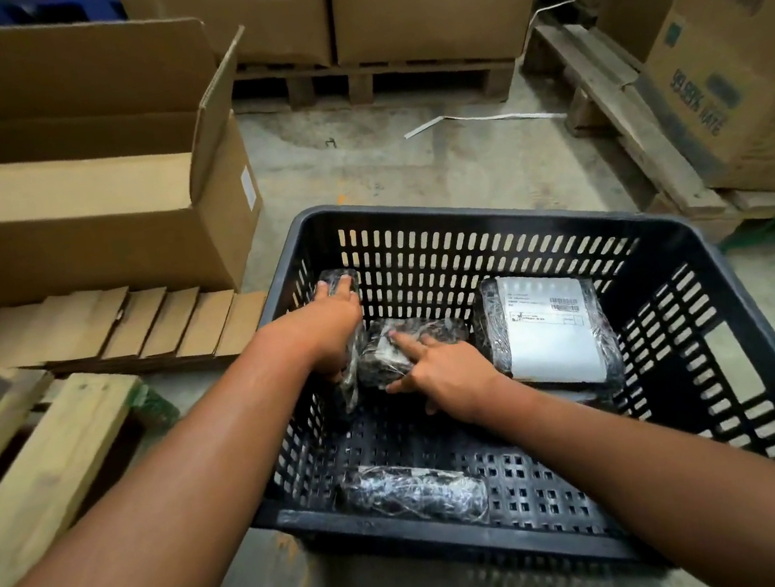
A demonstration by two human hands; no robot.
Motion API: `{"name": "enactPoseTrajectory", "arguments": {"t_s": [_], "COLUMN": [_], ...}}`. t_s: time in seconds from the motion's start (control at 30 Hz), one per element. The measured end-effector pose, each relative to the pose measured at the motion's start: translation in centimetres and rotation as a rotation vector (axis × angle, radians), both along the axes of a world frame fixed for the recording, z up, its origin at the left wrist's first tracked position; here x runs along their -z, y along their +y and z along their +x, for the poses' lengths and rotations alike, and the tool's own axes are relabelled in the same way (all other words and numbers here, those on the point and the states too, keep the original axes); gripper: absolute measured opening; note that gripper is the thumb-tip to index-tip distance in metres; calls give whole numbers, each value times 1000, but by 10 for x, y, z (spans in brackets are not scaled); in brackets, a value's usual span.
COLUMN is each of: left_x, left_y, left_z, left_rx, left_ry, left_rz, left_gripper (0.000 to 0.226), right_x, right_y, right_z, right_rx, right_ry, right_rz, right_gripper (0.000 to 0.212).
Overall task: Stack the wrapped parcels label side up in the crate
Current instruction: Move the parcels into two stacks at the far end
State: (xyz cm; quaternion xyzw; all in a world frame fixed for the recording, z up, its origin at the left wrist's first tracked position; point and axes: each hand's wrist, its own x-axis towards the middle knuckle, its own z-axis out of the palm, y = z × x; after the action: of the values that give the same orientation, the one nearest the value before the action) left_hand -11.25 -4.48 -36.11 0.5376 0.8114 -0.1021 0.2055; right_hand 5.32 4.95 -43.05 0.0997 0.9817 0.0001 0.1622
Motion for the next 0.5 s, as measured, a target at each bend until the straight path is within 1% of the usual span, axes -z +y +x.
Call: {"name": "enactPoseTrajectory", "arguments": {"t_s": [0.07,0.13,0.17,0.27,0.3,0.37,0.43,0.5], "left_x": [-1,-1,-2,-1,0,1,1,0], "left_y": [-1,-2,-2,-2,-2,-1,-1,1], "left_z": [0,-1,-2,-4,-5,-7,-10,-13], "left_rx": [-4,-10,-12,-8,-10,-17,-25,-20], "left_ry": [-9,-29,-40,-57,-64,-85,-126,-179], "left_rz": [10,18,22,26,33,64,126,238], "left_gripper": [107,109,110,115,118,120,113,95], "right_x": [-8,-19,-26,-38,-41,-49,-58,-68], "right_y": [2,11,18,36,39,46,54,62], "right_z": [-3,-5,-4,7,10,15,17,21], "right_rx": [6,68,148,474,526,549,557,587], "right_ry": [58,181,257,470,506,539,590,660], "right_rz": [-48,-120,-184,-527,-630,-736,-775,-840], "right_gripper": [43,48,53,67,70,71,71,68]}}
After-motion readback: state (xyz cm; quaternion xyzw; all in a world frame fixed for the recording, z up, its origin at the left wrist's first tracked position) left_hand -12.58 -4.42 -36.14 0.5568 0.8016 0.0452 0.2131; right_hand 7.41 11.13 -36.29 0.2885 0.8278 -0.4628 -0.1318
